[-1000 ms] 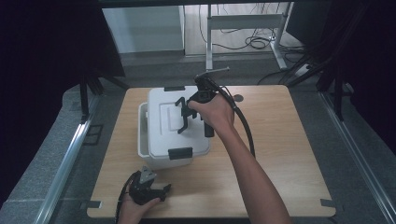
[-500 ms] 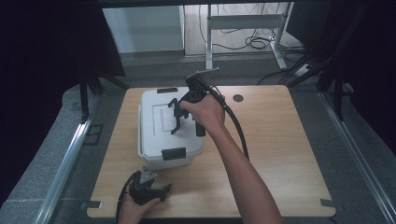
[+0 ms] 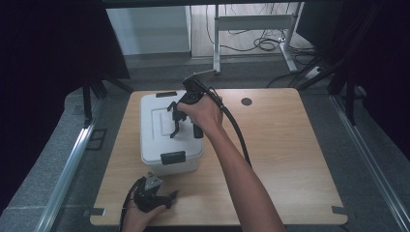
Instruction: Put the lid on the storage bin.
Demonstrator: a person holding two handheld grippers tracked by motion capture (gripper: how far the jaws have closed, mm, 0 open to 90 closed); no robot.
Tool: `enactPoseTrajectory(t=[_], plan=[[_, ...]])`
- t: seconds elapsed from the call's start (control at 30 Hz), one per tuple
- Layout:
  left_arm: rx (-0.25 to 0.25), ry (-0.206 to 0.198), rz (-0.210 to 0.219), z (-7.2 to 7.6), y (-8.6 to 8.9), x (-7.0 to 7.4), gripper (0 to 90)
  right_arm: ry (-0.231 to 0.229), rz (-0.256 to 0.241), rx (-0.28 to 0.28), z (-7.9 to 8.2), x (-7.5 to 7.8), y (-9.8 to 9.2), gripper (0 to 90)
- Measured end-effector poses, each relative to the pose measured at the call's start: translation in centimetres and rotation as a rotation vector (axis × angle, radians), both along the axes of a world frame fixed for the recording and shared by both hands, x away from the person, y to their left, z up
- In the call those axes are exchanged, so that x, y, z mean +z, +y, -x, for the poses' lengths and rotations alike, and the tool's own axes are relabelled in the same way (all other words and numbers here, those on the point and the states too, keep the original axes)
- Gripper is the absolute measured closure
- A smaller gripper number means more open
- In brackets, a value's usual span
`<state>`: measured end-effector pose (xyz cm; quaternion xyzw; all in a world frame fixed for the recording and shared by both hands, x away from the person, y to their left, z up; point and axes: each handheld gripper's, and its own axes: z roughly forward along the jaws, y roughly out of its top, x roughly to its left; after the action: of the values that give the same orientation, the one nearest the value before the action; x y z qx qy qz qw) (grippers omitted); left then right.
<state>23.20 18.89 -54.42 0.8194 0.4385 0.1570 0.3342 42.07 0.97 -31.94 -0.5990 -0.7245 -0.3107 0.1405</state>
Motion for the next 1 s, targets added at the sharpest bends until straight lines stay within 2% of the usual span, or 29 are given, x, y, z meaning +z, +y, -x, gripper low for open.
enactPoseTrajectory(t=[0.6,0.73,0.93,1.0], plan=[[-0.002,0.000,-0.004,0.0,0.0,0.0,11.9,0.032,0.040,-0.019,-2.4,-2.7,1.5,84.6],[-0.003,0.001,-0.002,0.0,0.0,0.0,11.9,0.038,0.034,-0.025,-2.7,-3.4,1.7,84.4],[-0.005,0.001,-0.005,0.0,0.0,0.0,11.9,0.013,0.035,-0.032,-2.7,-4.1,1.9,82.8],[-0.005,0.002,-0.006,0.0,0.0,0.0,11.9,0.003,0.026,-0.037,-2.7,-4.3,1.8,77.8]])
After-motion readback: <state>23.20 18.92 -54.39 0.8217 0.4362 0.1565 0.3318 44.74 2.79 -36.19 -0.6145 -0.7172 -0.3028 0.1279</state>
